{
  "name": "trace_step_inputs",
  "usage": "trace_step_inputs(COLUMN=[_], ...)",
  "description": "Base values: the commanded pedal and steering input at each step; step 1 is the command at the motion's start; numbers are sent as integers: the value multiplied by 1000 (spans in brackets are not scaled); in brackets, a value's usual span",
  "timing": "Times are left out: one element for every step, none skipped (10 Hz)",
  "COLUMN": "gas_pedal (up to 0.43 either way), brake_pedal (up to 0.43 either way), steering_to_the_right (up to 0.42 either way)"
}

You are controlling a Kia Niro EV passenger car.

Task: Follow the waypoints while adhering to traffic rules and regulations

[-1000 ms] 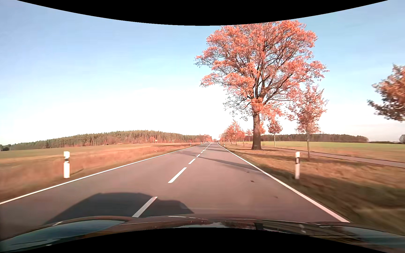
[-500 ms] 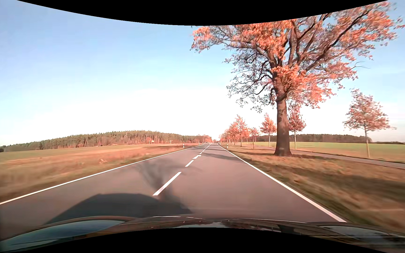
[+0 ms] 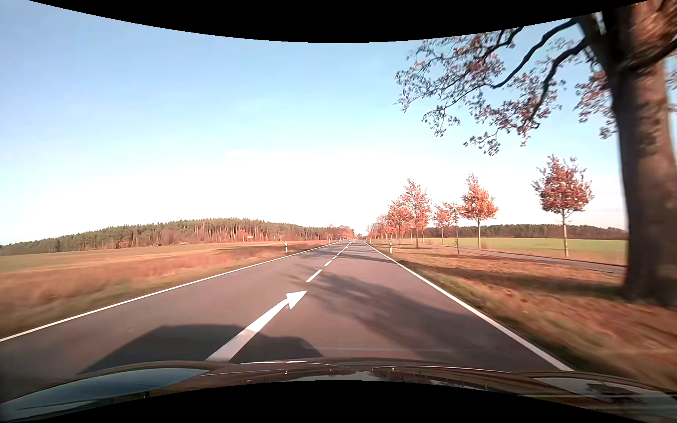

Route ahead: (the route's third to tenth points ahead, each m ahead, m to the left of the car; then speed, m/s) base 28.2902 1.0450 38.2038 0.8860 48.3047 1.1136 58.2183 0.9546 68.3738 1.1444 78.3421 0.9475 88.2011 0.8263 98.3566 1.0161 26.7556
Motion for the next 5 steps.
trace_step_inputs(gas_pedal=[197, 197, 197, 197, 197], brake_pedal=[0, 0, 0, 0, 0], steering_to_the_right=[-1, 0, 0, -1, -1])
